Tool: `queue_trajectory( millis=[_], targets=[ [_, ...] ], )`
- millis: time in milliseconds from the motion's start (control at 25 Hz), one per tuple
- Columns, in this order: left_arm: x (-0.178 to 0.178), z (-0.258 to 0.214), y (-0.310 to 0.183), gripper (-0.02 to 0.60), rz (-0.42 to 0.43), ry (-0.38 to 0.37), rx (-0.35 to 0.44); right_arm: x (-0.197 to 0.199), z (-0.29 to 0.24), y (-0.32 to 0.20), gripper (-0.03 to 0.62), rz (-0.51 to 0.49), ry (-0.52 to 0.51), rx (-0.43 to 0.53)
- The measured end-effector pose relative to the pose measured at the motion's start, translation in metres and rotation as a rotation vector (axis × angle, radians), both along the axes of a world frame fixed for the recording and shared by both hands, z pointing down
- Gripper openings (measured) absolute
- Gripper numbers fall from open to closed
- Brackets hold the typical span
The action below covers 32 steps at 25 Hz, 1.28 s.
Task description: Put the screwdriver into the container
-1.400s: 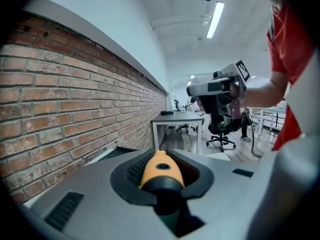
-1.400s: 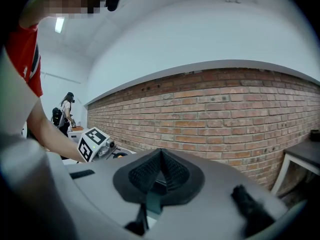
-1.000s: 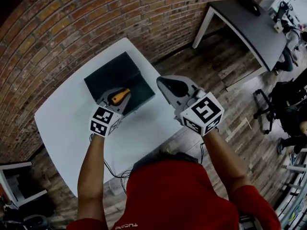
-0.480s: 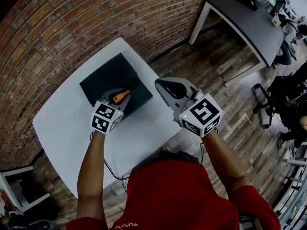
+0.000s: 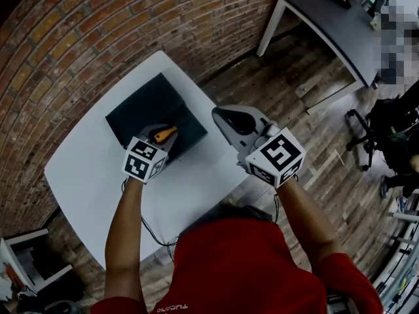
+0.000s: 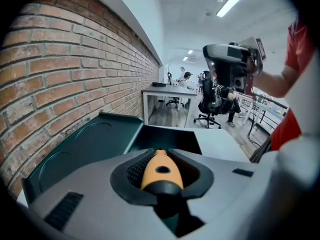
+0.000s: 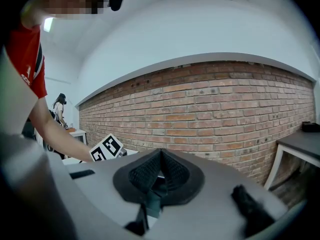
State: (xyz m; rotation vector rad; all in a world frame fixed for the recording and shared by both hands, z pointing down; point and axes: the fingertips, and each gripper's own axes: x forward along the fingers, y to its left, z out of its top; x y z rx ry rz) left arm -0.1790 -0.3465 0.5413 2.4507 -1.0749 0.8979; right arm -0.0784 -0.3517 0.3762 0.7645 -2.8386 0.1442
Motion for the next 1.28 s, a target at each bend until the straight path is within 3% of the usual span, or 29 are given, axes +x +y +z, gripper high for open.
queue_trajectory(
  millis=[600,1000,1280],
  targets=[
    [-0.013,0.027,0.007,0.110,-0.014,-0.081,-0.118,-0.006,0.000,-0.001,0.031,-0.028,0.006,0.001],
    [-0.011,0.010,0.004,0.121,-0.029,-0.035,-0.057,-0.008,0.000,-0.001,0.031,-0.042,0.018,0.012],
    [0.008,-0.037,0.010,0.121,-0.026,0.048,0.069,-0.014,-0.004,0.000,0.031,-0.052,-0.004,0.014]
  ],
)
